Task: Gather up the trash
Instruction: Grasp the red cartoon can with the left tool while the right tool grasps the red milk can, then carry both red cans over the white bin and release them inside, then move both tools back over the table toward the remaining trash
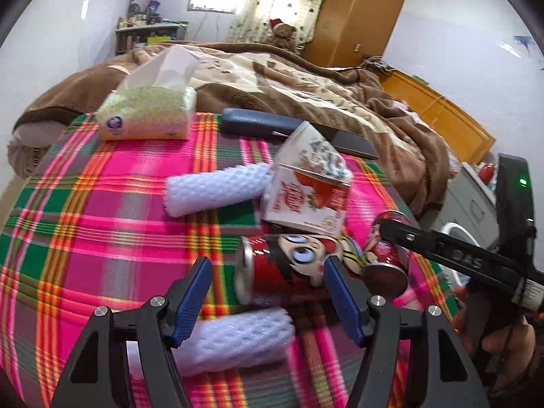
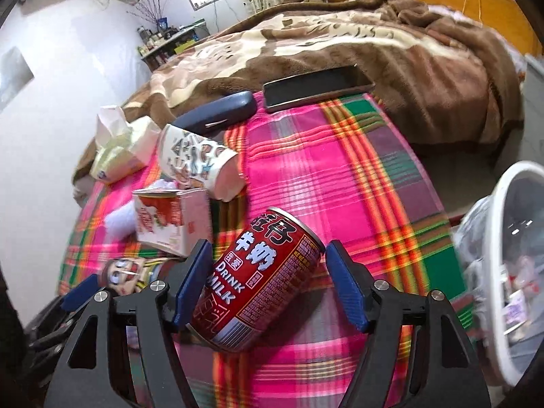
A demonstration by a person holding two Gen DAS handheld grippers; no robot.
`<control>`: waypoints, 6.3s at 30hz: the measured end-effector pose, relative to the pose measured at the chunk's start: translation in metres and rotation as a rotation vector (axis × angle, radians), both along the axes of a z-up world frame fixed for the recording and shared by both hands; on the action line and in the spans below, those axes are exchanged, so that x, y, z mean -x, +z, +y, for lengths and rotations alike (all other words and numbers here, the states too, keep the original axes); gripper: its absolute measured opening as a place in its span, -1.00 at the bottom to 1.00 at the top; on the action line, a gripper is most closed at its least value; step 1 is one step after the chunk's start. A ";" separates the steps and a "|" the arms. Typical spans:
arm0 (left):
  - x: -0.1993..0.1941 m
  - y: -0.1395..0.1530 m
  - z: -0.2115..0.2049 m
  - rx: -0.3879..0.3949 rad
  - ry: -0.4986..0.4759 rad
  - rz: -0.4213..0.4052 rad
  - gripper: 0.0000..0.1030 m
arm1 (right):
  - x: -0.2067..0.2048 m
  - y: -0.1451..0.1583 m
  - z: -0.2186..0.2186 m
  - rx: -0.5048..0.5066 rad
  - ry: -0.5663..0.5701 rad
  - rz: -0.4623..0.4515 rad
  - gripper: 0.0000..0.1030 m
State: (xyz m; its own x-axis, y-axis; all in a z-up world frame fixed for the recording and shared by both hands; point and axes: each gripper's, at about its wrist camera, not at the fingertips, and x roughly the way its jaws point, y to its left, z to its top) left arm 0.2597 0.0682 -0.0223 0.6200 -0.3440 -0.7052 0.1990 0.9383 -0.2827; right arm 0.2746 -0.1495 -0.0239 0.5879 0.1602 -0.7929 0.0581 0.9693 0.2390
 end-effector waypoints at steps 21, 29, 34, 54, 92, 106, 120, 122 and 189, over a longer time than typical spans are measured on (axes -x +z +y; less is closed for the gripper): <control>0.036 -0.004 -0.057 0.012 -0.181 0.049 0.32 | 0.019 -0.014 -0.029 0.071 0.020 0.033 0.12; 0.037 0.021 -0.054 -0.062 -0.147 -0.067 0.32 | 0.022 -0.014 -0.038 0.058 0.023 0.024 0.12; 0.013 0.015 -0.059 -0.141 -0.176 -0.028 0.39 | 0.022 -0.015 -0.039 0.046 0.028 0.022 0.12; -0.025 -0.029 -0.086 -0.167 -0.242 0.087 0.40 | 0.017 -0.020 -0.041 0.071 0.067 0.015 0.09; 0.009 -0.014 -0.094 -0.167 -0.167 0.073 0.07 | 0.039 -0.003 -0.048 0.034 0.071 -0.041 0.05; 0.051 0.024 -0.118 -0.163 -0.201 -0.008 0.07 | 0.073 0.019 -0.076 0.033 0.018 -0.099 0.05; 0.085 0.046 -0.184 -0.144 -0.295 -0.057 0.07 | 0.112 0.029 -0.134 0.045 -0.095 -0.130 0.05; 0.088 0.047 -0.195 -0.142 -0.310 -0.059 0.07 | 0.116 0.029 -0.143 0.045 -0.112 -0.131 0.05; 0.100 0.038 -0.271 -0.137 -0.337 -0.084 0.28 | 0.138 0.016 -0.198 0.064 -0.239 -0.091 0.29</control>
